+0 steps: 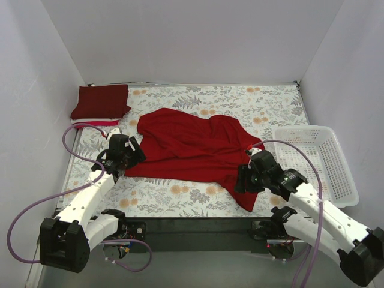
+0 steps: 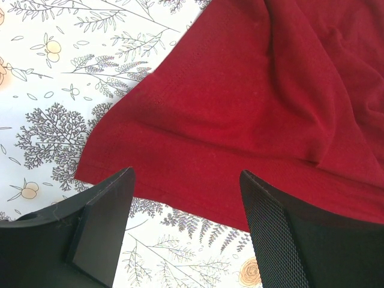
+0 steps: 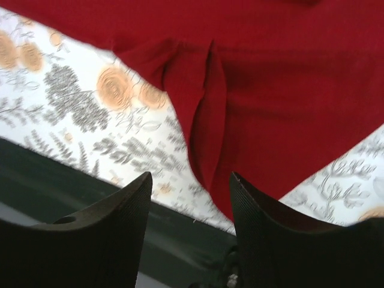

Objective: Fold and stack the t-shirts
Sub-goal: Flatten the tshirt out

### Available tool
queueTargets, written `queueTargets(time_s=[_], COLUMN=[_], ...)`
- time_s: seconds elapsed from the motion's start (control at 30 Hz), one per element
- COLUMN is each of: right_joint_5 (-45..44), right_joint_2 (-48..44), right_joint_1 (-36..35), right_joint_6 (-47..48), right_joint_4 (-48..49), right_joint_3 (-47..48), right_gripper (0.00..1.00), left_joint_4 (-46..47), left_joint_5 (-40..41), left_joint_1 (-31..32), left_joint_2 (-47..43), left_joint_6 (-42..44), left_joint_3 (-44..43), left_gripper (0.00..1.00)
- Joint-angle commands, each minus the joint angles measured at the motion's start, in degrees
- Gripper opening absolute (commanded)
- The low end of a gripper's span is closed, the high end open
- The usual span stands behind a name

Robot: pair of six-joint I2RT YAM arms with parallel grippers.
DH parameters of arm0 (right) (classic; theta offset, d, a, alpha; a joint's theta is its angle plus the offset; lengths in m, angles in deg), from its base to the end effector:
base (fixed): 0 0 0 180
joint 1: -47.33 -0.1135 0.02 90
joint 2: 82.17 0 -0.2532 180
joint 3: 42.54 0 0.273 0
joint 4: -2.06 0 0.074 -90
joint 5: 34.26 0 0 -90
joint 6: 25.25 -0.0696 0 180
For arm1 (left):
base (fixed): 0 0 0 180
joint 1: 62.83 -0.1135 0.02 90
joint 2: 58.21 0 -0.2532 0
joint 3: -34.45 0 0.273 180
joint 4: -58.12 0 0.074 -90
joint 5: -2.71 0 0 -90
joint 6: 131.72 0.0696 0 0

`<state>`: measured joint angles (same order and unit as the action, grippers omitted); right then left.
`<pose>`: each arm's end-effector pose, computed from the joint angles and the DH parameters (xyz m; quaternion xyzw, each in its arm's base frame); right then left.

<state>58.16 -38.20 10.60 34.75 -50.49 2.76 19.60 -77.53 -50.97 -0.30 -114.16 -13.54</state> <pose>0.1590 0.1223 0.1837 -0.0624 0.9410 0.1992 0.2663 0.2461 -0.0396 0.1743 -0.4959 0.7892 -0.1783 0.3155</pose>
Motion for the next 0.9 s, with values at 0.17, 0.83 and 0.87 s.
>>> queueTargets(time_s=[0.17, 0.83, 0.87], right_joint_5=[-7.2, 33.9, 34.0], right_joint_2=[14.7, 21.1, 21.3], right_joint_1=[0.9, -2.9, -3.1], right_joint_6=[10.7, 15.9, 16.0], right_joint_4=[22.8, 24.4, 23.4], right_joint_3=[2.3, -2.9, -3.0], right_gripper=[0.75, 0.62, 0.62], left_joint_4=[-0.3, -0.1, -0.2], left_joint_5=[-0.3, -0.8, -0.9], left_joint_1=[0.3, 0.3, 0.3], left_joint_2=[-1.0, -0.6, -0.7], left_joint_6=[0.1, 0.3, 0.3], left_joint_3=[-0.5, -0.7, -0.7], left_gripper=[0.69, 0.69, 0.69])
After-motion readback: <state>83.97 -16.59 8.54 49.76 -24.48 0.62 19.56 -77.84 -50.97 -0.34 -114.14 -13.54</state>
